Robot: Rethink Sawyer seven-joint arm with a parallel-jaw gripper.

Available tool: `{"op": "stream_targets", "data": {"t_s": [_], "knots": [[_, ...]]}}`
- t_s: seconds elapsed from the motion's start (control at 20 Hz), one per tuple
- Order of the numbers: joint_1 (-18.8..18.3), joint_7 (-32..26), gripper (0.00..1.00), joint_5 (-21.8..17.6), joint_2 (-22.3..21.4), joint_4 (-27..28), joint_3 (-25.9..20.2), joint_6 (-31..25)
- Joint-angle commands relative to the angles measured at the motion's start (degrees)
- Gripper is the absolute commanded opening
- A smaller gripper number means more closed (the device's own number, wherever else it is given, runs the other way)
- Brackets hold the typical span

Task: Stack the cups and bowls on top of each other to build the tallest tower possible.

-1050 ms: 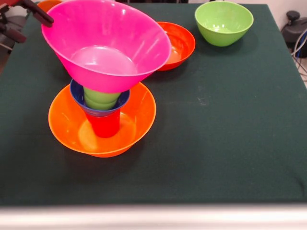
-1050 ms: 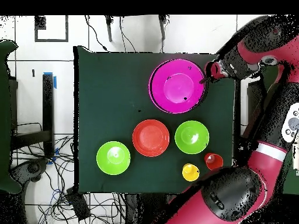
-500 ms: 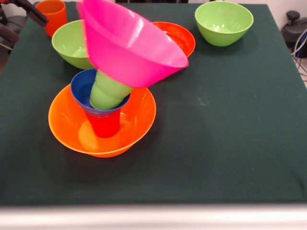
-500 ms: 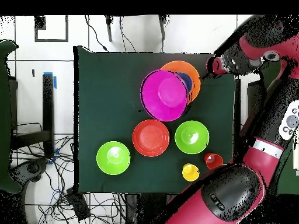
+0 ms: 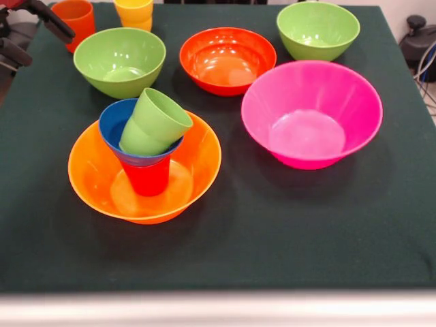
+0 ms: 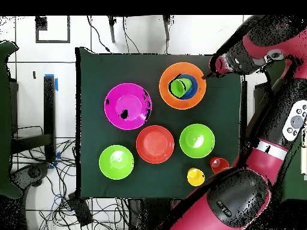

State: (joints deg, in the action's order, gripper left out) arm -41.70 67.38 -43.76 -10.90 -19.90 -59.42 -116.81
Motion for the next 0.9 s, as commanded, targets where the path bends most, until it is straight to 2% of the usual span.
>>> {"op": "stream_targets", "data": {"t_s": [0.05,0.35,0.55,0.7,0.9], "knots": [[1.1,-20.9,1.0,-6.6,0.8,1.3,-4.3,-5.9],[1.1,-20.5,1.0,-8.1,1.0,1.4,-5.8,-6.1],[1.0,-19.5,1.0,-7.8,1.3,0.5,-5.7,-4.5],[1.1,-17.0,1.0,-5.6,1.9,-1.6,-4.1,-0.8],[1.3,-10.4,1.0,-0.7,1.4,-7.6,-0.4,6.6]]}}
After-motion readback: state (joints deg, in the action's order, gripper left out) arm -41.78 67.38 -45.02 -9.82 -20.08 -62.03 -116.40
